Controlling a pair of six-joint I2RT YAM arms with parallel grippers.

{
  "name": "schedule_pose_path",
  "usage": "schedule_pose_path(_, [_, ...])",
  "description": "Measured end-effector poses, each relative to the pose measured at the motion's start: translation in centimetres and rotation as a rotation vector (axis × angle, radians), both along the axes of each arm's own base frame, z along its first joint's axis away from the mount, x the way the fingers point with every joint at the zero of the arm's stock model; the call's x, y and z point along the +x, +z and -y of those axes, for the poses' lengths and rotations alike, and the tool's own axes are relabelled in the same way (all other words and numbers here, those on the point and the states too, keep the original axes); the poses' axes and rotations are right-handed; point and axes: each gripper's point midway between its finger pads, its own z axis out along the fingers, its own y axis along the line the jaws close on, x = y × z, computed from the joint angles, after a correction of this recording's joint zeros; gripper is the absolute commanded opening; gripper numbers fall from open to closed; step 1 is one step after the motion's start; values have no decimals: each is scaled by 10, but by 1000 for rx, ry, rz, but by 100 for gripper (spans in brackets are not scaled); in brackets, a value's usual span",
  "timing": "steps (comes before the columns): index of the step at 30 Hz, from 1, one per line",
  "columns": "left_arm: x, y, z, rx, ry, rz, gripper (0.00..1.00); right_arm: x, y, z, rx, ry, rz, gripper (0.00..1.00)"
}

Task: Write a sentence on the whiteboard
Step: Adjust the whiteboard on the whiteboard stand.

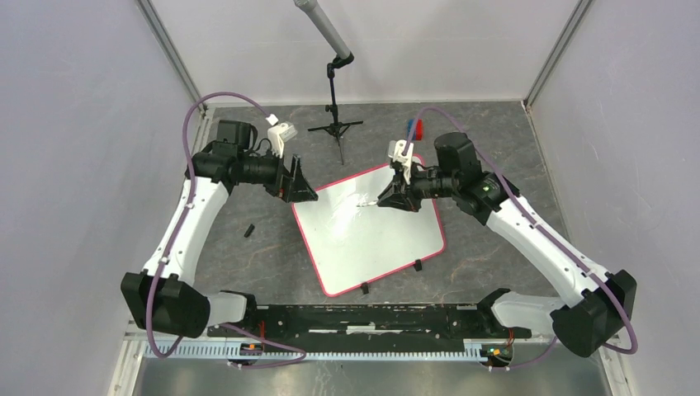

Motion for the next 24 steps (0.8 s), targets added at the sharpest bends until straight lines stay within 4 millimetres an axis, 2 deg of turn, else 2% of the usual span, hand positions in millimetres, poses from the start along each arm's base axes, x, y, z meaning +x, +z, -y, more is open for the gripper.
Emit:
schedule_pose_path(6, [4,-22,6,19,-17,-91,74,-4,-2,-12,-7,25,12,0])
schedule_pose_path(9, [3,-31,12,27,-39,-131,58,-5,-2,-15,-10,31,16,0])
schedule_pose_path(12, [6,-37,18,33,-62,-157,47,-6,1,-17,-4,35,25,0])
schedule_pose_path(17, [9,-45,28,25,-102,-190,23,-5,4,-18,0,36,35,0])
schedule_pose_path(24, [2,-35,46,-50,-192,-206,4,-7,5,-18,1,39,41,0])
